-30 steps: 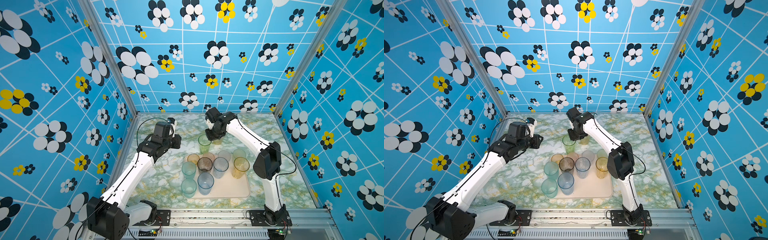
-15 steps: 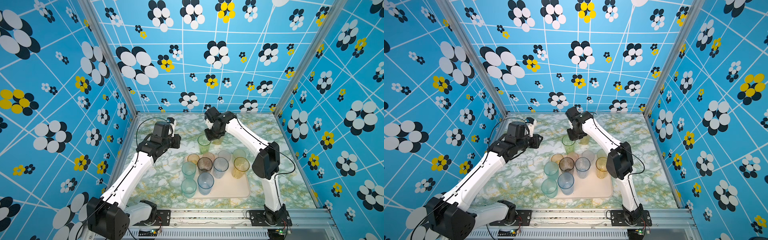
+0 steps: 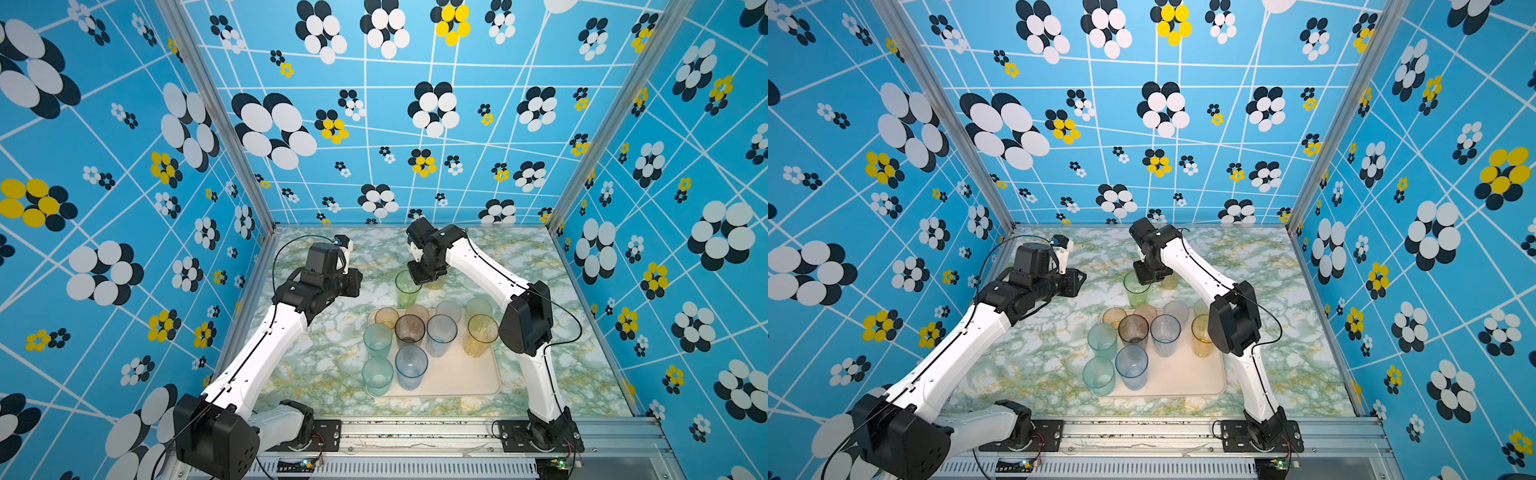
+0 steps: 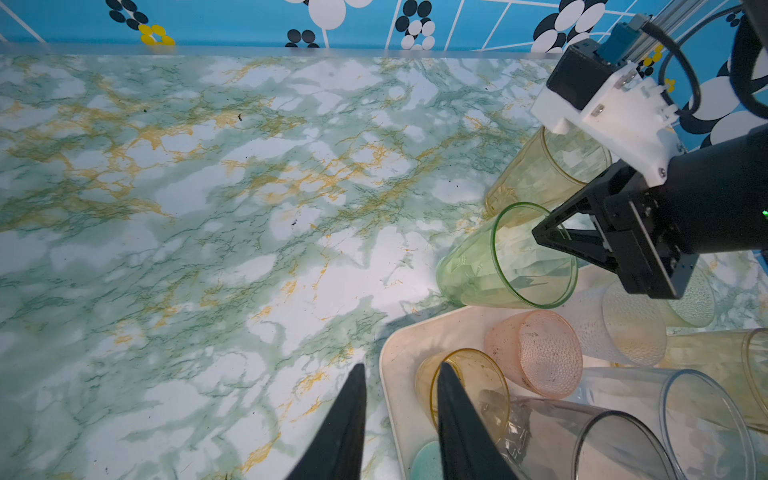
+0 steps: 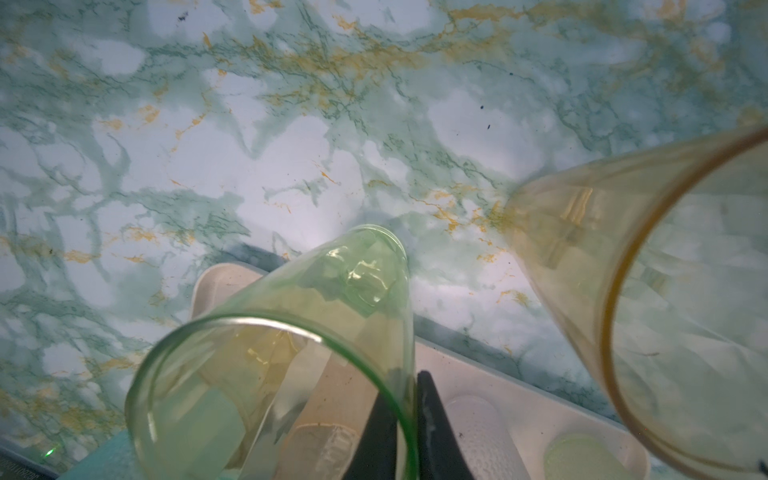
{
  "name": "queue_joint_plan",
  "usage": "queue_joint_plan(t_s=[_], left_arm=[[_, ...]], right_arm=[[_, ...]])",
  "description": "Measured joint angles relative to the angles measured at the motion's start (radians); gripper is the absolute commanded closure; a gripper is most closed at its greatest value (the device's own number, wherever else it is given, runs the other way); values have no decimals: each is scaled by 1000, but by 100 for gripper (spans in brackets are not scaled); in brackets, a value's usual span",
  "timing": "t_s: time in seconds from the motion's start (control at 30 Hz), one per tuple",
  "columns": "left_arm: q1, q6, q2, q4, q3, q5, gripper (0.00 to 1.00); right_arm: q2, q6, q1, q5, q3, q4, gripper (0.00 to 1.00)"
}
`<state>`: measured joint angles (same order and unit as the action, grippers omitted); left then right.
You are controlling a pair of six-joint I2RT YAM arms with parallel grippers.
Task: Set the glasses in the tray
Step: 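Lift the green cup with the right gripper and carry it toward the tray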
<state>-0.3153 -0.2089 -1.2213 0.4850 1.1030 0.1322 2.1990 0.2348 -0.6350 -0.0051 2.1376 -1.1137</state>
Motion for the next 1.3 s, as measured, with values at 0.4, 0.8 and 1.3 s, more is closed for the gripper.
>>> queue_joint_plan(t_s=[0.4,0.8,1.3], left_arm=[[0,0,0,1,0,-1,74],[0,-1,16,0,-8,-24,73],[0,-1,38,16,-10,-39,72]], right_arm=[[-11,1,-6,26,-21,18,96],[-212,0,-6,36,-154,151,97],[-849,-129,-6,-38,-487,203,97]])
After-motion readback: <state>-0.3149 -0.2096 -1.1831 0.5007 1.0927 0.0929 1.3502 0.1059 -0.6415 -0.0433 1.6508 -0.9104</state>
